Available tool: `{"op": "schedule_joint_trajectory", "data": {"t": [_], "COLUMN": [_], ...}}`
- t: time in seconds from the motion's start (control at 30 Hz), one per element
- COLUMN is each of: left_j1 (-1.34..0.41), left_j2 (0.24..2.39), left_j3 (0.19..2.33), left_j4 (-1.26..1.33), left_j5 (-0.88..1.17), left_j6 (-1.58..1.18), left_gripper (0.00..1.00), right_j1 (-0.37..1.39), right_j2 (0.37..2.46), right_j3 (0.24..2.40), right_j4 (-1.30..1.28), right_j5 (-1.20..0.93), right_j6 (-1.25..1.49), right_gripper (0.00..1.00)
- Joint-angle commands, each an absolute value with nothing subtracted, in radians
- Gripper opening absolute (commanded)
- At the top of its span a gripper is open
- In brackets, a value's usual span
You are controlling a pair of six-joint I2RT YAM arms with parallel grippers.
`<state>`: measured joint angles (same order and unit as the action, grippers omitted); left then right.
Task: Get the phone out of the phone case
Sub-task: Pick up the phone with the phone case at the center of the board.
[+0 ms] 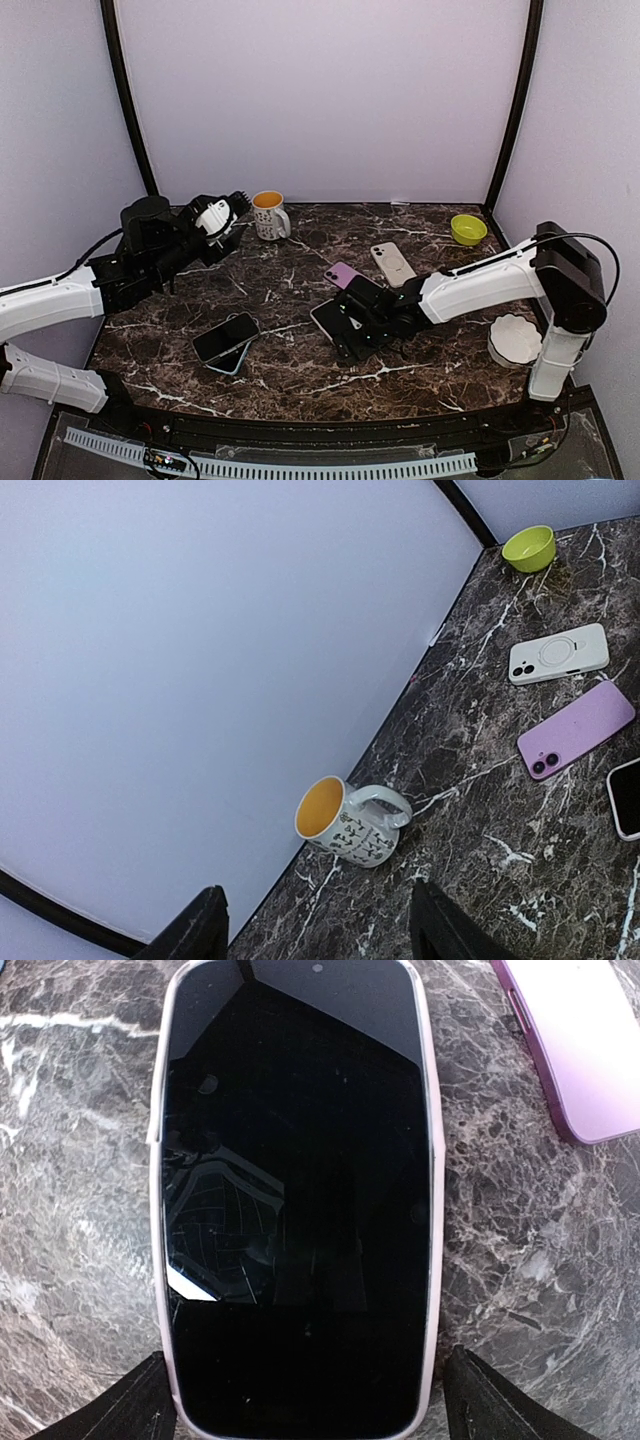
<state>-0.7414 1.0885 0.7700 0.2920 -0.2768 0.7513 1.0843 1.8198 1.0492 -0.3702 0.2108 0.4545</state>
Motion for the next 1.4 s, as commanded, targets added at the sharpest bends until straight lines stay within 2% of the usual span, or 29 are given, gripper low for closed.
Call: {"op": "schedule_joint_trajectory", "data": {"t": [0.0, 0.17, 0.3, 0.67, 0.7, 0.87, 0.97, 1.1, 1.17, 1.2, 1.37], "left_j1": [-0.739, -0.739, -0.737, -0.738, -0.737, -0.735, -0.735, -0.734, -0.735, -0.734, -0.73], "left_j2": [1.089, 1.116, 1.127, 1.136, 1.136, 1.151, 1.156, 1.15, 1.15, 1.153, 1.182], "left_j3": [0.786, 0.762, 0.758, 0.742, 0.741, 0.786, 0.817, 0.836, 0.852, 0.859, 0.944], "left_j4": [0.255, 0.257, 0.266, 0.269, 0.27, 0.235, 0.212, 0.184, 0.156, 0.145, 0.029], "left_j5": [-0.262, -0.272, -0.284, -0.293, -0.295, -0.312, -0.316, -0.276, -0.264, -0.26, -0.238], "left_j6": [0.724, 0.716, 0.711, 0.69, 0.686, 0.605, 0.574, 0.531, 0.502, 0.482, 0.386], "left_gripper": [0.65, 0.65, 0.65, 0.66, 0.66, 0.66, 0.66, 0.66, 0.66, 0.66, 0.66], "right_j1": [1.09, 1.118, 1.127, 1.131, 1.131, 1.132, 1.133, 1.132, 1.133, 1.134, 1.132], "right_j2": [1.836, 1.886, 1.945, 1.974, 1.978, 1.955, 1.911, 1.85, 1.819, 1.803, 1.72], "right_j3": [1.001, 1.013, 1.044, 0.932, 0.924, 0.912, 0.925, 0.953, 0.966, 0.974, 0.994], "right_j4": [-0.363, -0.249, -0.253, -0.16, -0.157, -0.178, -0.202, -0.228, -0.232, -0.232, -0.225], "right_j5": [0.146, 0.142, 0.223, 0.22, 0.218, 0.255, 0.298, 0.332, 0.345, 0.353, 0.404], "right_j6": [0.443, 0.5, 0.535, 0.634, 0.635, 0.621, 0.593, 0.551, 0.535, 0.527, 0.474], "right_gripper": [0.91, 0.94, 0.95, 0.88, 0.86, 0.57, 0.47, 0.21, 0.05, 0.0, 0.0]}}
